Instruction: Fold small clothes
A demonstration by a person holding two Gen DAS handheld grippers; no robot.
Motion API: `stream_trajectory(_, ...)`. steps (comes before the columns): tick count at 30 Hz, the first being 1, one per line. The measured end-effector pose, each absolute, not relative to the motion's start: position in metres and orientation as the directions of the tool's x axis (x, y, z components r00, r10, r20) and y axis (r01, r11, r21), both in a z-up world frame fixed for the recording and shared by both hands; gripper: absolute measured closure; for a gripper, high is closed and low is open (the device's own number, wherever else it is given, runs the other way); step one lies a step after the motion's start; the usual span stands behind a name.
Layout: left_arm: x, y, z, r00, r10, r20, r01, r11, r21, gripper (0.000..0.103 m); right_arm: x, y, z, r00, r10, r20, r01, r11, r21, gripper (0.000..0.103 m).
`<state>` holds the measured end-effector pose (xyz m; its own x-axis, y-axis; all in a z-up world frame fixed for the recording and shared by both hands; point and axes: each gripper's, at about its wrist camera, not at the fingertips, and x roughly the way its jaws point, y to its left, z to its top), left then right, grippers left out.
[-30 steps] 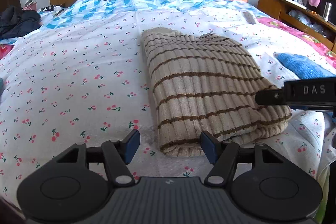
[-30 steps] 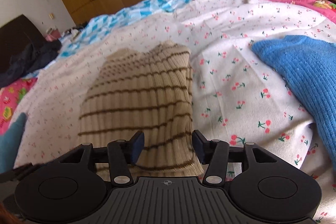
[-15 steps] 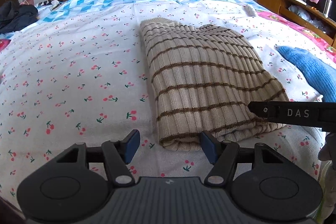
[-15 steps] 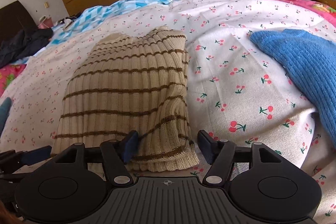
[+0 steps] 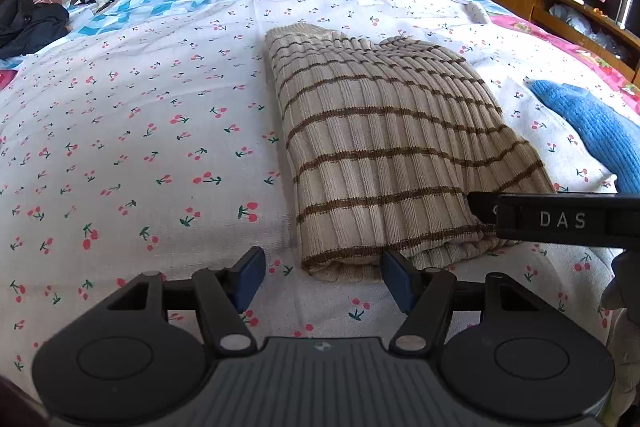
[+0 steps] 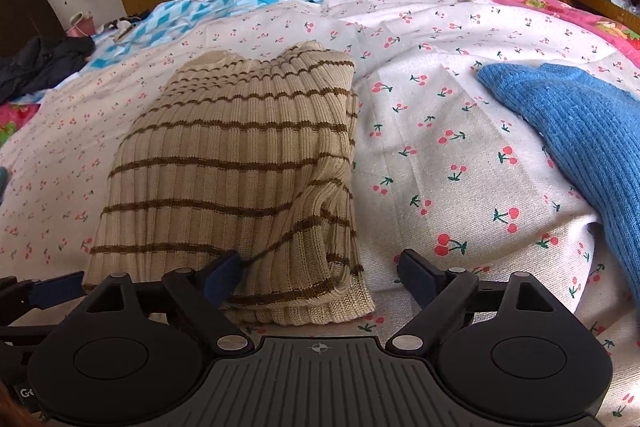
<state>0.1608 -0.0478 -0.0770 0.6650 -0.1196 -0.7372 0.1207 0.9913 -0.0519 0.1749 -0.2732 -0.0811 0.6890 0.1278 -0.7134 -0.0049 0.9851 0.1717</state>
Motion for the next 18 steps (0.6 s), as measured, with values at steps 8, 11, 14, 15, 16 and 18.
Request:
stream_trajectory(8, 0.1613, -0.0491, -0.0796, 0.656, -0.119, -0.745, 0.127, 0.991, -0.046, 0.031, 0.1790, -0.2699, -0.0840, 0.660, 0.148, -0.736, -0.034, 0.985, 0.167, 0.004)
stream_trajectory(11, 0.1615, -0.0504, -0.0808, 0.652, -0.118, -0.749, 0.133, 0.990, -0.040, 0.030, 0.1794, -0.2689, -0.0869, 0.650, 0.157, -0.744, -0.040, 0.984, 0.173, 0.000)
stream_trajectory(14, 0.1606, -0.0514, -0.0814, 0.652, -0.114, -0.750, 0.136, 0.990, -0.032, 0.030, 0.1792, -0.2686, -0.0872, 0.648, 0.156, -0.745, -0.041, 0.985, 0.170, 0.000)
stream_trajectory(15, 0.1606, -0.0513, -0.0814, 0.652, -0.114, -0.750, 0.137, 0.990, -0.030, 0.029, 0.1792, -0.2689, -0.0870, 0.648, 0.156, -0.746, -0.041, 0.984, 0.171, 0.000)
stream_trajectory(16, 0.1605, -0.0512, -0.0813, 0.652, -0.114, -0.750, 0.138, 0.990, -0.030, 0.029, 0.1789, -0.2689, -0.0868, 0.648, 0.156, -0.745, -0.040, 0.985, 0.170, 0.000)
stream_trajectory(18, 0.1604, -0.0512, -0.0813, 0.652, -0.114, -0.750, 0.137, 0.990, -0.031, 0.029, 0.1775, -0.2685, -0.0853, 0.655, 0.148, -0.741, -0.037, 0.986, 0.164, 0.000)
